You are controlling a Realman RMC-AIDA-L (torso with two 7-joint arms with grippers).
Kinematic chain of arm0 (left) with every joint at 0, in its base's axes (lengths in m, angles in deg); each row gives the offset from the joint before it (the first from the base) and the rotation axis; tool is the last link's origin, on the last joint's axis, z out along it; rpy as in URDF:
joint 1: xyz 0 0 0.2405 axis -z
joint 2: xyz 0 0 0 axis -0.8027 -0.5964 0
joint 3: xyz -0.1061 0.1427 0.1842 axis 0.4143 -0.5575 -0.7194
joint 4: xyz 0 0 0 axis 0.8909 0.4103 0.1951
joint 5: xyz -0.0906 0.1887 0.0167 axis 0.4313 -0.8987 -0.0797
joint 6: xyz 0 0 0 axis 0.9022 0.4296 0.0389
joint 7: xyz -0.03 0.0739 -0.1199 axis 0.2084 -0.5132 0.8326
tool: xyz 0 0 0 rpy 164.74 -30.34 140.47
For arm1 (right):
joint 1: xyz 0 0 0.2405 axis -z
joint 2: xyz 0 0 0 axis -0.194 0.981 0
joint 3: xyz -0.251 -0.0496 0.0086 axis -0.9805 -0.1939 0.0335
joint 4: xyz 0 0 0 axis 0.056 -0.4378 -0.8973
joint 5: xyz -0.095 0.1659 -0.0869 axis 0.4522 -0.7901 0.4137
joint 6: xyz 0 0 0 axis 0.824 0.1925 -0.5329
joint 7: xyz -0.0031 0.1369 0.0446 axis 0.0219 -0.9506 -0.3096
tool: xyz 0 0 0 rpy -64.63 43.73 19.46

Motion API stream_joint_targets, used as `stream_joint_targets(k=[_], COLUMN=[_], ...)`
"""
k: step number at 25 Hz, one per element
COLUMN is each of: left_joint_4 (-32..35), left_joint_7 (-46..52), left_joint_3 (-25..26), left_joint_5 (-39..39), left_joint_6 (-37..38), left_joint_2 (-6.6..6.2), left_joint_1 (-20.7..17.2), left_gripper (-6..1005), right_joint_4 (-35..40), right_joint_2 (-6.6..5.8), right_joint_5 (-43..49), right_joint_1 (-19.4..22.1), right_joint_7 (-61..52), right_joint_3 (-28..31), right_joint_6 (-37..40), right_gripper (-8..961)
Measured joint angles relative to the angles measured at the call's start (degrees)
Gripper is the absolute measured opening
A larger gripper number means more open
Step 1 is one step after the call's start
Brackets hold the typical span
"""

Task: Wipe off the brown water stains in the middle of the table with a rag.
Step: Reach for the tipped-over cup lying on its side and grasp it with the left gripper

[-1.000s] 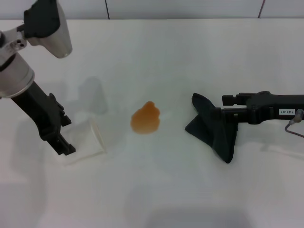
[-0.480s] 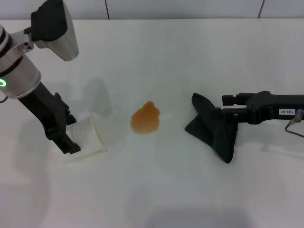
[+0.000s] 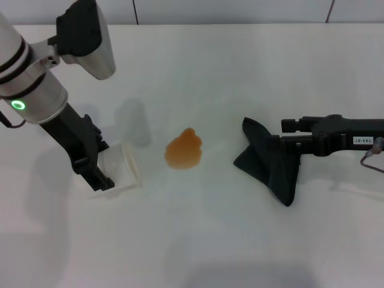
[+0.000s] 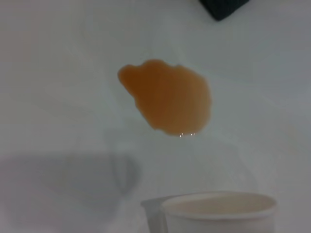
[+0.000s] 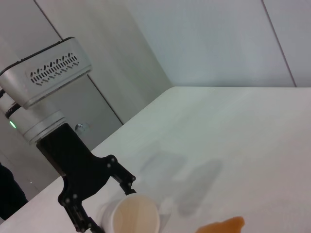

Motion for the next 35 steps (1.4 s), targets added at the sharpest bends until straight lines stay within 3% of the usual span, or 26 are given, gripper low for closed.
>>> stream_joint_targets(k=[35], left_joint_4=[-1.0], left_joint_7=[0.0], left_joint_3=[-1.5], left_joint_5=[-0.7], left_joint_6=[-2.6], left_joint_2=[0.54], left_joint_1=[0.5], left_gripper=[846], right_joint_4=[0.0], right_joint_2=[-0.09], right_joint_5=[0.0], right_joint_1=[0.0], right_joint_7=[-0.1], right_joint_3=[0.3], right_joint_6=[0.0], right_gripper=[823])
